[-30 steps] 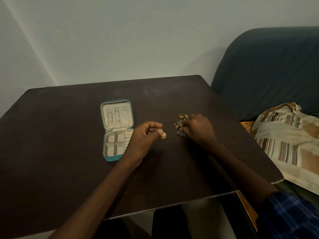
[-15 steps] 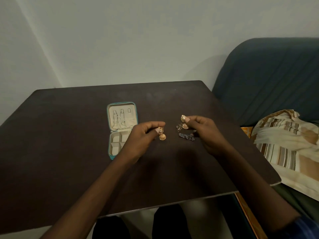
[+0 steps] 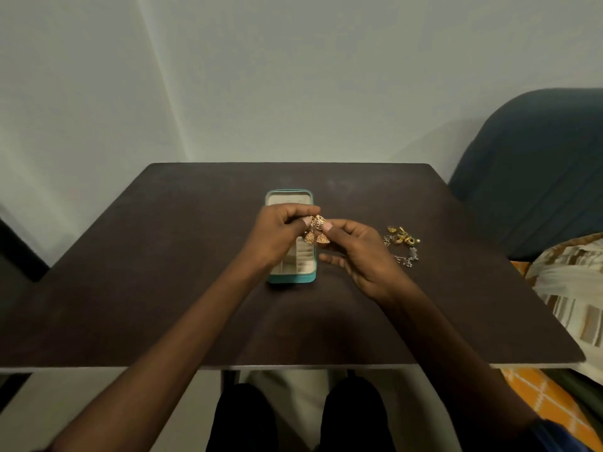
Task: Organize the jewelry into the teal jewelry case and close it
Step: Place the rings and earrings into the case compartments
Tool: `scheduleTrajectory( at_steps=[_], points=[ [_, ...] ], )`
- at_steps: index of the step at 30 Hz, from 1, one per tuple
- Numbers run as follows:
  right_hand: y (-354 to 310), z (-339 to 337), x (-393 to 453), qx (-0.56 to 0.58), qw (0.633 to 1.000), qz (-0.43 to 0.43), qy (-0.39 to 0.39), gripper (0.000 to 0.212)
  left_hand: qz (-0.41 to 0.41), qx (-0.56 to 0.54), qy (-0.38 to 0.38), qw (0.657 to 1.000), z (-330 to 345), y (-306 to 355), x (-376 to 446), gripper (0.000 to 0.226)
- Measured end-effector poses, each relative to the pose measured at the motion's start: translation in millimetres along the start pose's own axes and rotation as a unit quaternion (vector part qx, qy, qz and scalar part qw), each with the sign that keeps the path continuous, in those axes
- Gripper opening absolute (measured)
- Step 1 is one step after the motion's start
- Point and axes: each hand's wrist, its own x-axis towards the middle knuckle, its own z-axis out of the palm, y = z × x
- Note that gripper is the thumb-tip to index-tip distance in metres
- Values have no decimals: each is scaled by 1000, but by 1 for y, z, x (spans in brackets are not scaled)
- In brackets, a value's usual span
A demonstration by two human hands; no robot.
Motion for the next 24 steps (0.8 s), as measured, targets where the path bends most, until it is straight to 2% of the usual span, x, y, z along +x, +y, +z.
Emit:
scheduleTrajectory(
  at_steps=[4, 10, 16, 24],
  points=[
    [11, 23, 13, -10, 1000, 29, 7, 11, -39, 9, 21, 999, -19, -10, 0, 29],
    [34, 36, 29, -96, 993, 51, 39, 18, -95, 11, 42, 994, -26, -37, -2, 28],
    [46, 42, 34, -183, 981, 37, 57, 13, -118, 55, 46, 990, -27, -57, 0, 28],
    [53, 49, 40, -308, 949, 6, 70, 18, -135, 111, 15, 985, -41, -69, 3, 24]
  ],
)
